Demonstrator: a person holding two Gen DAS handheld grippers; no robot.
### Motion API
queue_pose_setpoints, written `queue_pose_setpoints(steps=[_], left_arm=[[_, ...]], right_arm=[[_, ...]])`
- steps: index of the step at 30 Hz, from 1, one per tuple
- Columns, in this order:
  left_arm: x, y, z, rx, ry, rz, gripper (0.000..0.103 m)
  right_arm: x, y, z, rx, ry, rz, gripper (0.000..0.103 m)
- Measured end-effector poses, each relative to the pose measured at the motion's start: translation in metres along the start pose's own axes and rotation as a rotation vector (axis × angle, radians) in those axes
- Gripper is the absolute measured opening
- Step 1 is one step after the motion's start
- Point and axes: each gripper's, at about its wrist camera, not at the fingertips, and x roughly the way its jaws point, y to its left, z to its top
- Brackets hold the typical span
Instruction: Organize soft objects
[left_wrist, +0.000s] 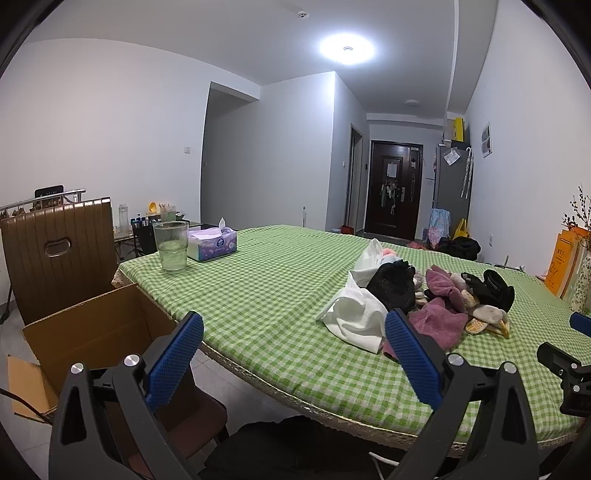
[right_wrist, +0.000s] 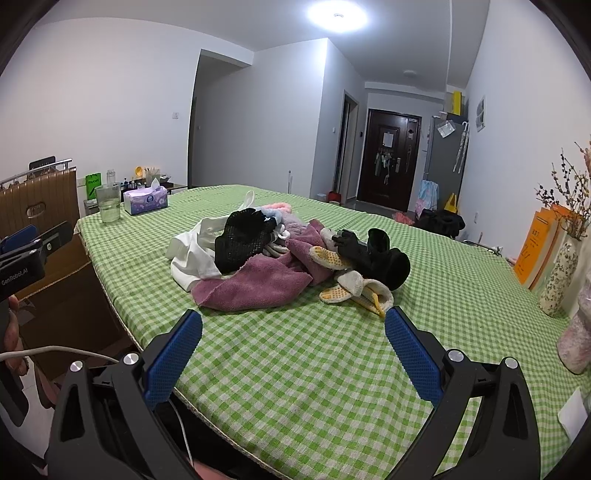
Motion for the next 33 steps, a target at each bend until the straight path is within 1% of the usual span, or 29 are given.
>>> queue_pose_setpoints(steps=[17,27,33], left_arm=[[0.0006,0.0000,-0.0005,0.005,0.004,-0.001,0.096],[0.0004,0.0002,-0.0005,-0.006,0.000,0.003,0.096],[0.0004,0.0005,-0.0010,-0.003,0.002,0.003,0.096]], right_arm=[[-0.0002,0.0018,-0.0005,-0.004,0.005,-0.001,0.095],[-0.0051,-0.0021,0.0022,-0.008,-0.016,-0.013,0.095],[-0.0019,-0.0022,0.0010,-0.014,-0.004,-0.012,0.095]])
